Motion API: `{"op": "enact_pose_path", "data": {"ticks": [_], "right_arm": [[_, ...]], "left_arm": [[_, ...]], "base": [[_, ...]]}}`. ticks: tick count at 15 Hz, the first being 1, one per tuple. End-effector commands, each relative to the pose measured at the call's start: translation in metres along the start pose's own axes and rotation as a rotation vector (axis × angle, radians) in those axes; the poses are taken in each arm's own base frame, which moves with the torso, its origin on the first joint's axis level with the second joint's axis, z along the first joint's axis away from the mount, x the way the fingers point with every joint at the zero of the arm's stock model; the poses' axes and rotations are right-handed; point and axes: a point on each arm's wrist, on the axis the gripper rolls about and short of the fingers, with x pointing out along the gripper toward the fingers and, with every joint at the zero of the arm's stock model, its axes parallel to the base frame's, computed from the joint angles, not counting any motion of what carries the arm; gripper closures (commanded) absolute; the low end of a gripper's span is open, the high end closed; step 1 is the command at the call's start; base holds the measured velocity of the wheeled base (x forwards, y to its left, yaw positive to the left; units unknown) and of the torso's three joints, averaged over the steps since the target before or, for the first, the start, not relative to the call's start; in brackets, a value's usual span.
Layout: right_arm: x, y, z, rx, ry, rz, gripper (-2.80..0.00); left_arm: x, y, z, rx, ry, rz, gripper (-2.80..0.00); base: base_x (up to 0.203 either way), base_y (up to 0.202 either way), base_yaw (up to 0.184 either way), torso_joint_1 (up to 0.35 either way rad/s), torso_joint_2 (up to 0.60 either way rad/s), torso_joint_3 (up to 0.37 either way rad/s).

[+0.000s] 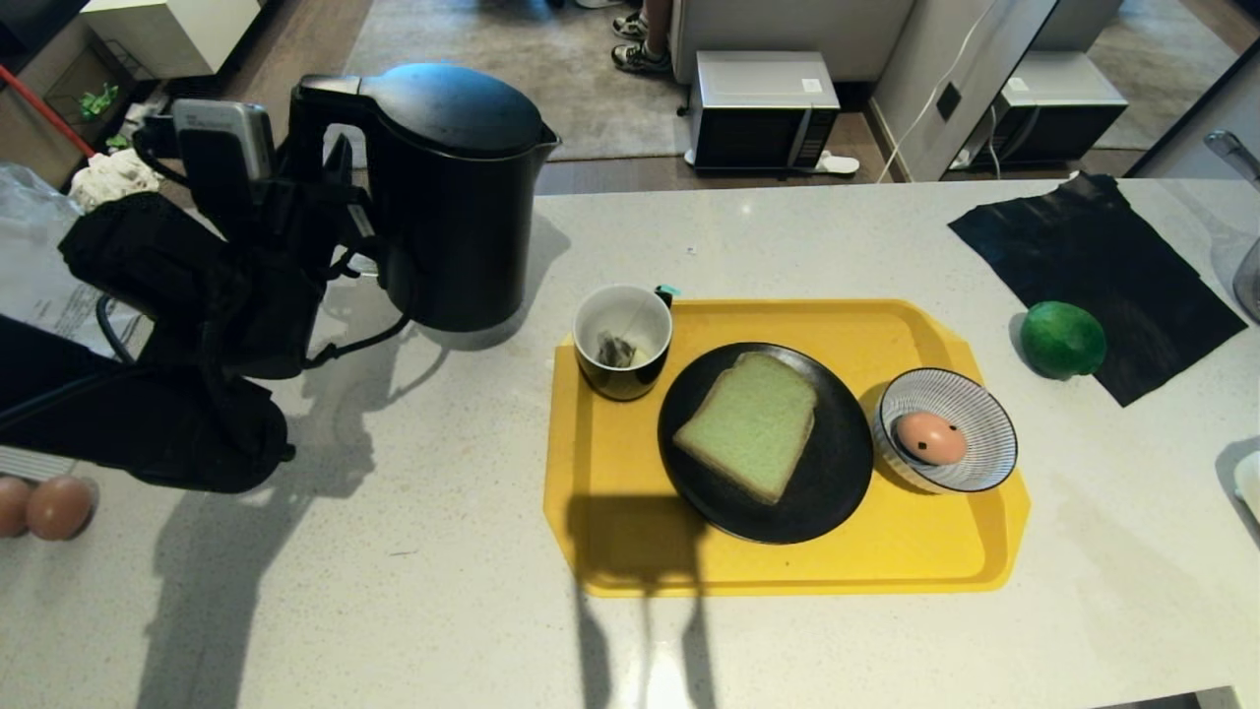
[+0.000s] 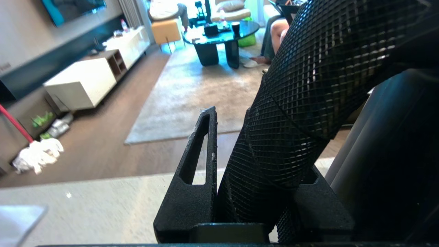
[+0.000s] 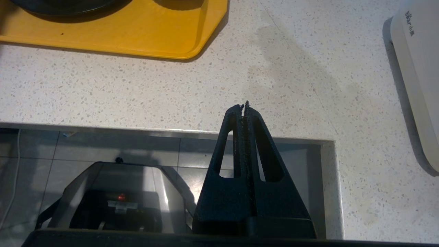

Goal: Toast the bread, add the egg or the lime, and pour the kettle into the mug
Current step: Put the kettle back

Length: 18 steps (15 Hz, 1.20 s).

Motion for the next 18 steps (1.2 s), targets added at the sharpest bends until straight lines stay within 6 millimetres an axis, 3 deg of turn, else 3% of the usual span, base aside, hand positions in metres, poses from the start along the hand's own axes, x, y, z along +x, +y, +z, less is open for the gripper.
{"op": "enact_pose_path", "data": {"ticks": [1,11,18], "right_arm": [[0.0,0.0,0.0,-0.001,0.001,0.001,0.0],[0.0,0.0,0.0,-0.001,0.001,0.001,0.0],[0.0,0.0,0.0,-0.001,0.001,0.001,0.0]], "left_arm": [[-0.001,-0.001,-0.01,-0.009,0.019,-0.001,0.0],[-0.001,0.012,-0.035,-0.001,0.069,0.026,0.0],[-0.004,0.013,-0.039,0.017,0.087,0.025,0.0]], "base": [[0.0,0.0,0.0,0.0,0.0,0.0],[0.0,0.0,0.0,0.0,0.0,0.0],[0.0,0.0,0.0,0.0,0.0,0.0]]}}
